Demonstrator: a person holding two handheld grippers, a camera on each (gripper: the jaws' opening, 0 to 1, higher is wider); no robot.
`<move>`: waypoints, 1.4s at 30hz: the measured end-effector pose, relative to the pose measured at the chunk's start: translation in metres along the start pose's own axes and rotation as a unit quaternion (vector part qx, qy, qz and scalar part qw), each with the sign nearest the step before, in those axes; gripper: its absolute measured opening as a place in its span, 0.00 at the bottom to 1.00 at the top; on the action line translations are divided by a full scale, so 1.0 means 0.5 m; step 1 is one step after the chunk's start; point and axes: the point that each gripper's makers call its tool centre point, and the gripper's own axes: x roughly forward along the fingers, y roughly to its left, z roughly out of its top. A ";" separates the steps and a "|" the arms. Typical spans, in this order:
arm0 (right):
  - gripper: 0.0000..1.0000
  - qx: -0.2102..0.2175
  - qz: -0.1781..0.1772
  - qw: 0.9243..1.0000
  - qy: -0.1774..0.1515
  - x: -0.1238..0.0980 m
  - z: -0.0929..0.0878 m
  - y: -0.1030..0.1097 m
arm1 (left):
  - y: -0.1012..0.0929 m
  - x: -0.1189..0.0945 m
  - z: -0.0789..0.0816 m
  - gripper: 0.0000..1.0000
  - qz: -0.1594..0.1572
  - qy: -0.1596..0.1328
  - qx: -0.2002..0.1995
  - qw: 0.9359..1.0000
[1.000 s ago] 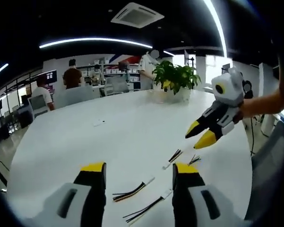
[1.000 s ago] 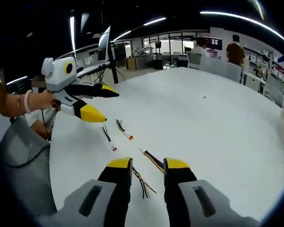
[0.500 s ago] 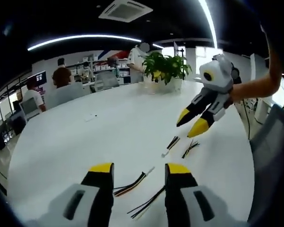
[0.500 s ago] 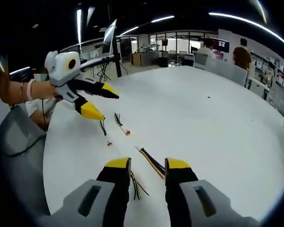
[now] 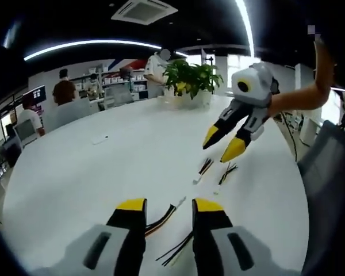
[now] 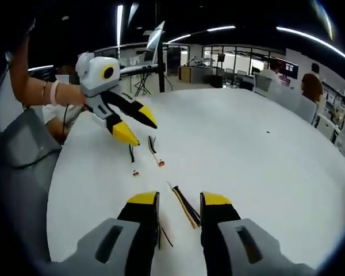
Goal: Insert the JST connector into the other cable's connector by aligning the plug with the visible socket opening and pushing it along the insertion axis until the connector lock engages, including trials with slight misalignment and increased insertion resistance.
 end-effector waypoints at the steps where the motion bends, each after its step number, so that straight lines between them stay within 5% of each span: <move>1: 0.25 -0.009 0.007 1.000 0.002 0.001 -0.001 0.000 | -0.002 0.002 -0.002 0.25 -0.005 0.003 0.002 1.000; 19: 0.14 -0.050 0.088 0.995 -0.020 0.023 0.001 0.006 | -0.012 0.031 -0.021 0.22 -0.063 0.016 0.011 0.998; 24: 0.22 -0.056 0.094 0.994 -0.026 0.035 0.003 0.006 | -0.012 0.038 -0.032 0.21 -0.075 0.022 0.015 0.997; 42: 0.12 -0.066 0.131 0.989 -0.035 0.074 -0.010 0.016 | -0.023 0.063 -0.036 0.13 -0.102 0.010 -0.001 0.995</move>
